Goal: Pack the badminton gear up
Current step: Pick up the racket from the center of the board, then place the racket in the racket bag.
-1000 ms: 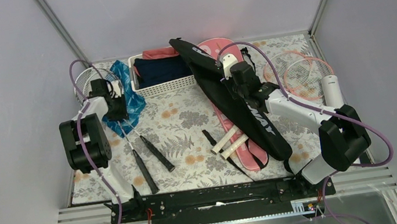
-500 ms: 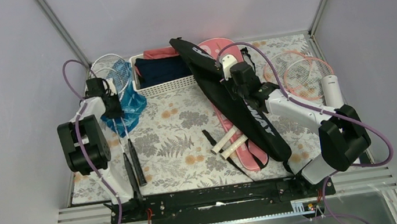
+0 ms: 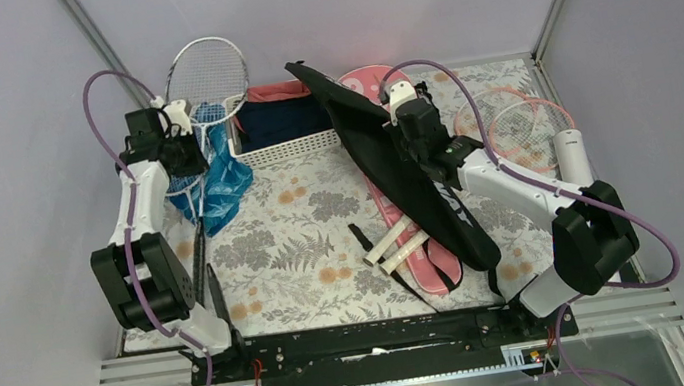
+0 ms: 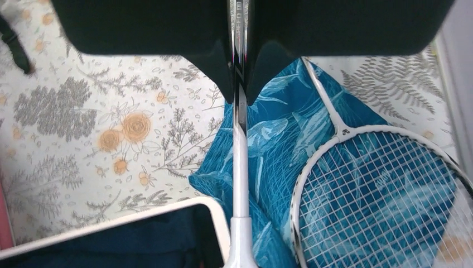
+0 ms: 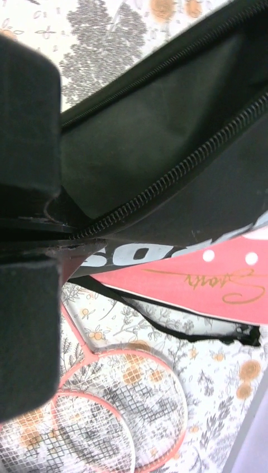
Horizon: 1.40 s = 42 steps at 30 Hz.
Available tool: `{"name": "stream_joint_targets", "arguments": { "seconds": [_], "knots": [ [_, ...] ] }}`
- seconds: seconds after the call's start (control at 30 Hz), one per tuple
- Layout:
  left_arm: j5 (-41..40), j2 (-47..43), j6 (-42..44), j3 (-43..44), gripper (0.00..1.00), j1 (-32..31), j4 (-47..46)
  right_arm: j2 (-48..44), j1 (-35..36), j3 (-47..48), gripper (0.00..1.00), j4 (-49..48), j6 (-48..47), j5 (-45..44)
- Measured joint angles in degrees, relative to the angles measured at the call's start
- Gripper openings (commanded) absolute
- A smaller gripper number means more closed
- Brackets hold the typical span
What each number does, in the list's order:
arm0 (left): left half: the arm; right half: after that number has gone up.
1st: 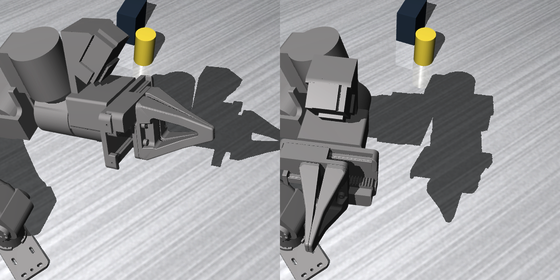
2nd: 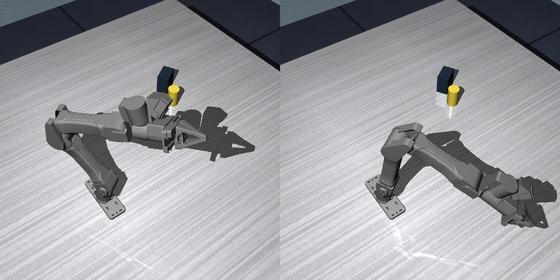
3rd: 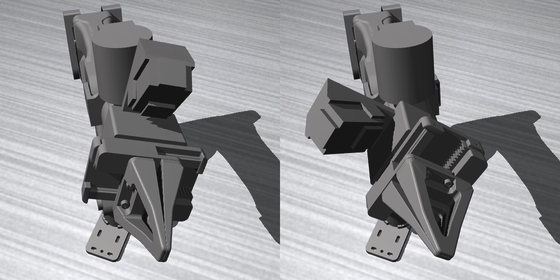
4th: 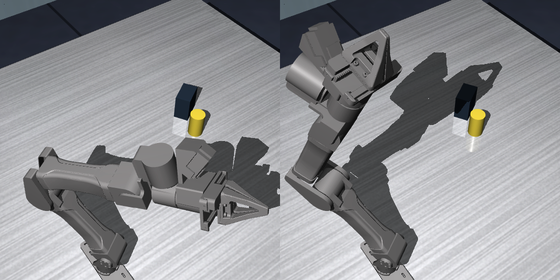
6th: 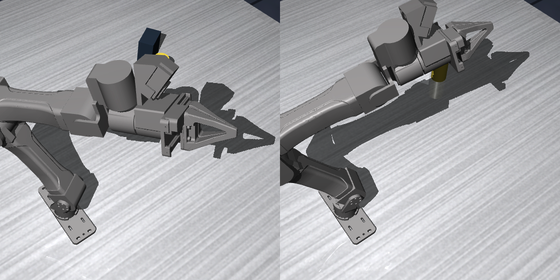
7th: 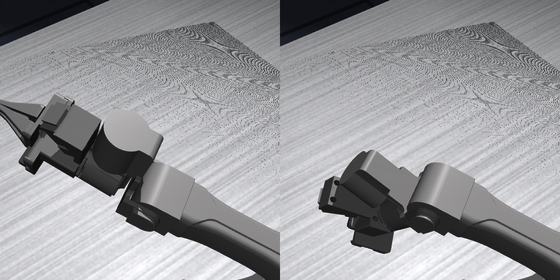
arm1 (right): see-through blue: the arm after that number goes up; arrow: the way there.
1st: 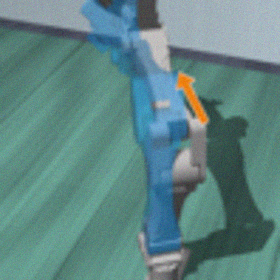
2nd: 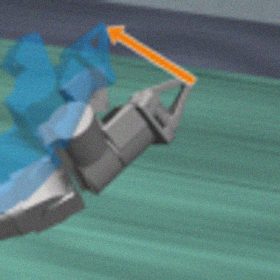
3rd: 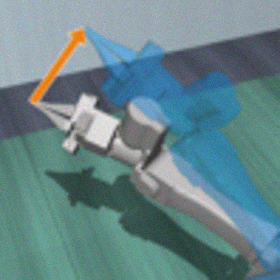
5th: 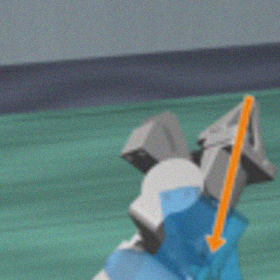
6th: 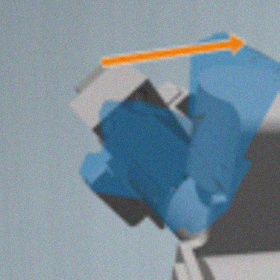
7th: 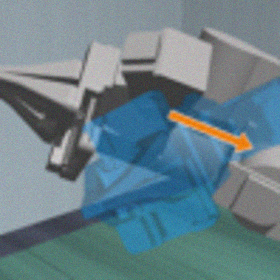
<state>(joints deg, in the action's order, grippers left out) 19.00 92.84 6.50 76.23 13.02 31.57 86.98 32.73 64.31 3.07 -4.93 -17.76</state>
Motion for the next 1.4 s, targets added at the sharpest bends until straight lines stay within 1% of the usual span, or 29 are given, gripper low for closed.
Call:
{"name": "stream_joint_targets", "arguments": {
  "seconds": [0.2,0.37,0.5,0.67,0.73,0.93,1.17,1.4],
  "knots": [
    [1.16,-3.48,8.83,3.48,0.00,-2.43,6.99,0.07,0.13,1.86,0.00,-0.92,3.19,-4.81],
    [1.70,-10.82,16.33,3.26,0.00,-5.42,12.87,1.01,1.27,2.80,0.00,-2.16,5.42,-11.21],
    [2.10,-16.31,20.20,2.38,0.00,-8.22,15.54,1.92,1.88,3.04,0.00,-2.58,6.99,-17.51],
    [1.88,-20.41,23.56,1.11,0.00,-13.27,18.18,2.10,1.88,3.04,0.00,-3.06,7.85,-23.52],
    [1.11,-21.20,24.61,0.20,0.00,-16.46,18.99,2.12,1.88,3.04,0.00,-3.74,7.82,-24.90],
    [-2.29,-20.39,26.73,-2.71,0.00,-24.79,20.94,3.41,1.88,4.33,0.00,-4.11,7.93,-28.00],
    [-6.14,-16.09,25.92,-3.41,0.00,-30.16,21.59,6.82,1.88,6.05,0.00,-4.09,8.83,-29.55],
    [-10.25,-9.97,22.86,-2.43,0.00,-36.81,21.27,9.38,1.88,7.17,0.00,-1.11,12.33,-28.50]
  ]
}}
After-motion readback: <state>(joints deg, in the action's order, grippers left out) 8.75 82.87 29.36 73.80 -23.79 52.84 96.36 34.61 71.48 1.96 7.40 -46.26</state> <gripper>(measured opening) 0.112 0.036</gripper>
